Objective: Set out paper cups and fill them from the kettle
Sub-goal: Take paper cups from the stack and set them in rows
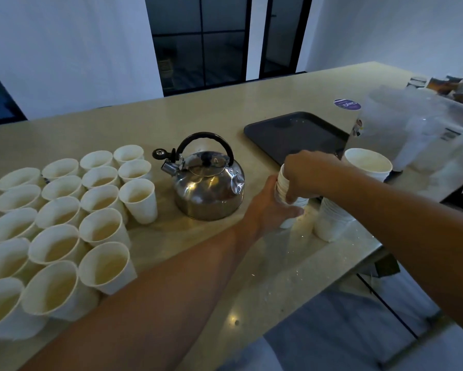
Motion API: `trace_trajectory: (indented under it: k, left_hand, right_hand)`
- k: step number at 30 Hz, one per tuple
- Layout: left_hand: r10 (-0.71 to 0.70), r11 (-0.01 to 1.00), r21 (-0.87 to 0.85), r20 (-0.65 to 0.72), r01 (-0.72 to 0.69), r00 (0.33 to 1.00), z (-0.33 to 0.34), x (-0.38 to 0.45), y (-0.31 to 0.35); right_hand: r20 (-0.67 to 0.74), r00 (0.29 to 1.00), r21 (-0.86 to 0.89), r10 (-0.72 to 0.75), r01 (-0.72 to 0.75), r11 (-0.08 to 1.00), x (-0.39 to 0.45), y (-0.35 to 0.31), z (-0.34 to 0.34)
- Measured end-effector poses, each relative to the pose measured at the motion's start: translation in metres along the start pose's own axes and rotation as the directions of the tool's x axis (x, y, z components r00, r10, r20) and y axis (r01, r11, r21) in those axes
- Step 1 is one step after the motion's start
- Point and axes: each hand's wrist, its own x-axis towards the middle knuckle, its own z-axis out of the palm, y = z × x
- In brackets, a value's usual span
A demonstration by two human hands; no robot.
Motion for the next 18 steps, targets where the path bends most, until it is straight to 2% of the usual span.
trace_trajectory:
  k: [4,11,15,18]
  left_hand:
    - [-0.005,1.000,0.017,-0.063,0.006,0.998,0.002,0.003,0.000]
    - [0.007,0.999,0.047,-0.061,-0.004,0.998,0.002,0.005,-0.001]
    - [0.020,0.996,-0.082,0.025,-0.017,0.999,-0.004,0.001,0.000]
    - [0.002,0.992,-0.123,-0.037,-0.007,0.999,-0.012,-0.004,0.004]
  right_hand:
    - [-0.002,1.000,-0.003,-0.006,0.006,1.000,0.002,0.005,-0.001]
    - [-0.075,0.996,-0.033,-0.039,0.037,0.999,0.002,0.007,-0.013]
    - [-0.156,0.987,-0.132,-0.032,0.012,0.991,-0.004,0.005,-0.034]
    - [-0.248,0.968,-0.126,-0.026,-0.006,0.992,-0.008,0.001,-0.053]
